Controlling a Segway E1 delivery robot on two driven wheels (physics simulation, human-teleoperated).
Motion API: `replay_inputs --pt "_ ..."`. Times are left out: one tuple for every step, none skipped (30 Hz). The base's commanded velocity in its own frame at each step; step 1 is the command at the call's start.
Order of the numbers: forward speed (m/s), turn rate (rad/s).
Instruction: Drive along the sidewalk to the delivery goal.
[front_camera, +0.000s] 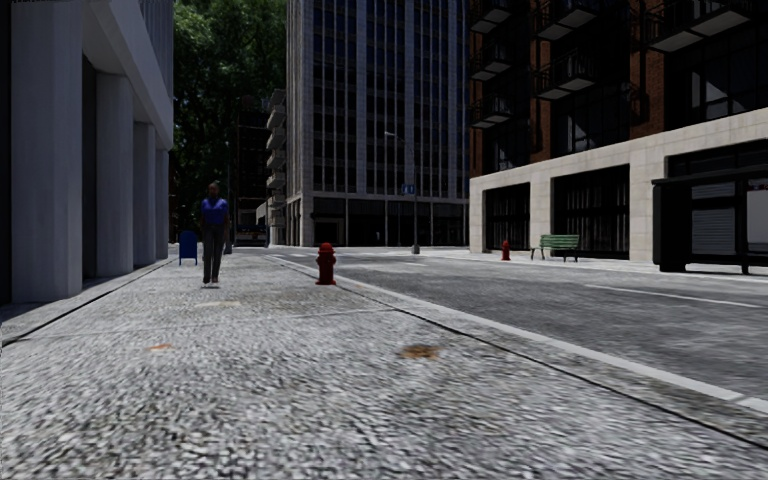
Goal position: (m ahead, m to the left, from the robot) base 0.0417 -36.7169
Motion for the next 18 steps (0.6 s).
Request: replay_inputs --pt "2.00 0.00" --pt "2.00 0.00" --pt "2.00 0.00" --pt "2.00 0.00" --pt "2.00 0.00" --pt "2.00 0.00" --pt "2.00 0.00" --pt "2.00 0.00" --pt "2.00 0.00" --pt "2.00 0.00" --pt "2.00 0.00" --pt "2.00 0.00" --pt "2.00 0.00" --pt "2.00 0.00" --pt "2.00 0.00" --pt "2.00 0.00" --pt "2.00 0.00" --pt "2.00 0.00"
